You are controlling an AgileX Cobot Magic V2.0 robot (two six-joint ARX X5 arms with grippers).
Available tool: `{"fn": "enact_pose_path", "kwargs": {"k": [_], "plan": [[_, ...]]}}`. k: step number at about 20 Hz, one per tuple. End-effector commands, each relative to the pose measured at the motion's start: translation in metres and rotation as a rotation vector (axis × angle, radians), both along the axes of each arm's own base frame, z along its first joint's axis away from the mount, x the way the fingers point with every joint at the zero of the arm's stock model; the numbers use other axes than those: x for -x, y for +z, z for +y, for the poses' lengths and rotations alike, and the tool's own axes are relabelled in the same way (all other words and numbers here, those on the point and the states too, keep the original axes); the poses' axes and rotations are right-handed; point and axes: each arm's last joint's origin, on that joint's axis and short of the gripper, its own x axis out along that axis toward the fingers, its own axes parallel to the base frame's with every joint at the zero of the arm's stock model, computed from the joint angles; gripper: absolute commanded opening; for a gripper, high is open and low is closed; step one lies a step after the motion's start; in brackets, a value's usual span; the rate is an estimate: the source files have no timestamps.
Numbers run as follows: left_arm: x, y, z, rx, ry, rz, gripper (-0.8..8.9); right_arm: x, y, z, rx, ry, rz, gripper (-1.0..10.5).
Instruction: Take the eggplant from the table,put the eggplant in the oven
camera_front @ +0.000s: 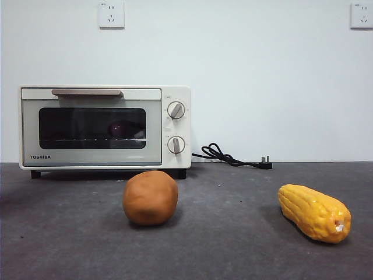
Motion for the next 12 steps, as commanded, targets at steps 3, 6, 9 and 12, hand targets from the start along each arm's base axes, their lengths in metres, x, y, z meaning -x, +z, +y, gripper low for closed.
{"fn": "enact_pose_path", "kwargs": {"k": [3, 6, 9, 12], "plan": [[0.0, 0.002, 0.0, 0.003, -0.004, -0.022, -0.04, 0.0, -0.003, 0.0, 0.021, -0.001, 0.016, 0.0], [-0.003, 0.008, 0.0, -0.02, -0.012, -0.106, -0.04, 0.0, -0.003, 0.0, 0.021, -0.001, 0.016, 0.0], [0.002, 0.025, -0.001, -0.1, -0.032, -0.304, -0.04, 0.0, -0.003, 0.0, 0.021, -0.001, 0.016, 0.0], [0.032, 0.045, -0.003, -0.23, -0.048, -0.576, -0.04, 0.0, -0.003, 0.0, 0.021, -0.001, 0.016, 0.0]]}}
